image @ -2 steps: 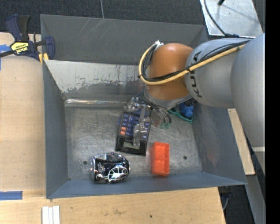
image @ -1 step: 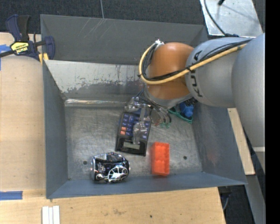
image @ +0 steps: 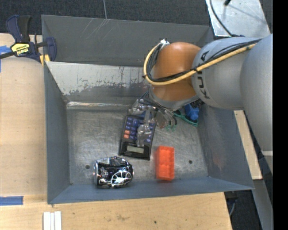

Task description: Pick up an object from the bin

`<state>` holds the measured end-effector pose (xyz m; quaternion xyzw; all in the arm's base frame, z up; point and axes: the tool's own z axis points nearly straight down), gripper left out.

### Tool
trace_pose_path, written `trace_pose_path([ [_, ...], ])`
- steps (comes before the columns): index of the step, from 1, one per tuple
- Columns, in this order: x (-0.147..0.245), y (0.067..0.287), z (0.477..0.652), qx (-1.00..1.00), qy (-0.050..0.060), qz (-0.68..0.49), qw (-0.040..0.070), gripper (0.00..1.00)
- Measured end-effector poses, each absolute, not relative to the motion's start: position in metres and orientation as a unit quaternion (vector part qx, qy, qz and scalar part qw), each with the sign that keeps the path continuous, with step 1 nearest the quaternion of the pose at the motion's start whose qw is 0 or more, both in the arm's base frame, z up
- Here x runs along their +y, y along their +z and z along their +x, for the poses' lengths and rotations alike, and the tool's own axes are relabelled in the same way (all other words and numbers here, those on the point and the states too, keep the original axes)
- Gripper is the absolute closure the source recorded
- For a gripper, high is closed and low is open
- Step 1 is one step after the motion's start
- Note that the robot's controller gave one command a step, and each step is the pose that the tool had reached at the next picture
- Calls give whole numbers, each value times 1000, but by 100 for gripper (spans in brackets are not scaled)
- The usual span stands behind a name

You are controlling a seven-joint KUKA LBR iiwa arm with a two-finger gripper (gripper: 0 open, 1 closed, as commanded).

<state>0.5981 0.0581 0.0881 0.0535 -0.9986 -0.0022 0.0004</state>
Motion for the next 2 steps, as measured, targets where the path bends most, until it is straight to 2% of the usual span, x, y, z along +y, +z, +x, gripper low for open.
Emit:
trace_pose_path([
  [2, 58, 112, 598, -999, -1, 54, -1, 100],
])
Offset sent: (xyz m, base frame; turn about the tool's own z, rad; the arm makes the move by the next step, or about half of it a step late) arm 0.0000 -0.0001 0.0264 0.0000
